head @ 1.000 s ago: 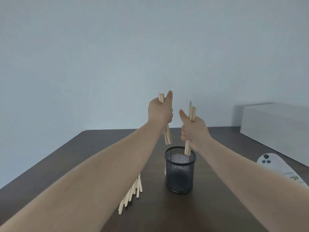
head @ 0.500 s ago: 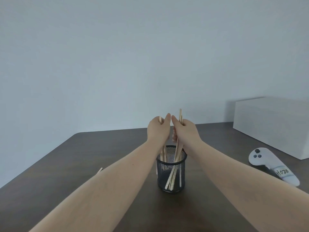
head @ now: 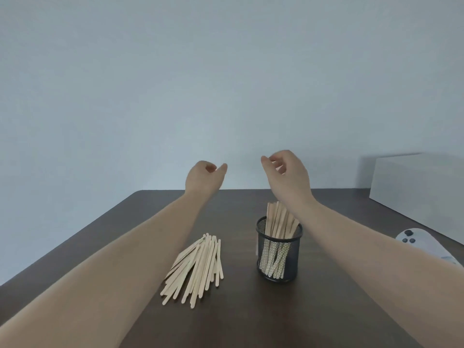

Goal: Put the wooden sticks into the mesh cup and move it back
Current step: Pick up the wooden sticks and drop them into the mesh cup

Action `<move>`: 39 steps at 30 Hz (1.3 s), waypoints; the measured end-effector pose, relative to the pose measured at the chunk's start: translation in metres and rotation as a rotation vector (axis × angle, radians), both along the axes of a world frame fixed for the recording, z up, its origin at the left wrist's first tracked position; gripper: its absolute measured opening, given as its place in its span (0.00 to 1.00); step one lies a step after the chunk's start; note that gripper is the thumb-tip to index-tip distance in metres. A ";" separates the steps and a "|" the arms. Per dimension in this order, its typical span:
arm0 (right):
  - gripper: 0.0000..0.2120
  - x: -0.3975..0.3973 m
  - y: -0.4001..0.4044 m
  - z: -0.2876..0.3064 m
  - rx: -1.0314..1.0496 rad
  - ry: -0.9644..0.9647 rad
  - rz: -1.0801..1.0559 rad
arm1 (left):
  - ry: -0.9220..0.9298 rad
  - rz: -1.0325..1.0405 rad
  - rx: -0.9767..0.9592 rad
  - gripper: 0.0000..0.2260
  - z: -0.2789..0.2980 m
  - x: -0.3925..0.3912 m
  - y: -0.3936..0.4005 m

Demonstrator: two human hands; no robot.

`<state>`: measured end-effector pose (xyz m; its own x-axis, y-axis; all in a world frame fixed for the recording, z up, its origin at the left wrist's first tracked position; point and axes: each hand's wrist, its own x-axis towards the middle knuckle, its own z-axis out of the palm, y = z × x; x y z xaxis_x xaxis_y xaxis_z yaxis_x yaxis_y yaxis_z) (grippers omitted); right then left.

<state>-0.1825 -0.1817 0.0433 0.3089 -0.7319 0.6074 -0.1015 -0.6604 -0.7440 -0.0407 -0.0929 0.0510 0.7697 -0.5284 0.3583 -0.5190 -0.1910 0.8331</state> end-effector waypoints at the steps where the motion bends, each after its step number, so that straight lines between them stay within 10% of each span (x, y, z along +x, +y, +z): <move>1: 0.12 0.006 0.009 0.001 -0.059 0.010 0.011 | -0.012 0.035 0.118 0.11 -0.003 0.013 0.014; 7: 0.16 0.054 0.059 -0.012 -0.037 0.483 0.138 | 0.094 0.071 0.675 0.30 -0.034 0.049 0.084; 14: 0.23 0.085 0.083 -0.047 0.303 1.315 0.240 | -0.075 0.017 1.068 0.28 -0.066 0.051 0.104; 19: 0.29 0.096 0.082 -0.064 0.558 1.329 0.213 | -0.189 0.006 1.097 0.19 -0.086 0.058 0.095; 27: 0.09 0.104 0.086 -0.060 0.421 1.442 0.150 | -0.232 0.025 1.062 0.15 -0.090 0.061 0.087; 39: 0.04 0.108 0.077 -0.070 0.355 1.399 0.150 | -0.137 -0.070 1.098 0.11 -0.083 0.062 0.083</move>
<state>-0.0744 -0.1048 -0.0265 0.5714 -0.6846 -0.4525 -0.8155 -0.5357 -0.2193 0.0217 -0.0099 -0.0315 0.7157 -0.6517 -0.2513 -0.6322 -0.7574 0.1635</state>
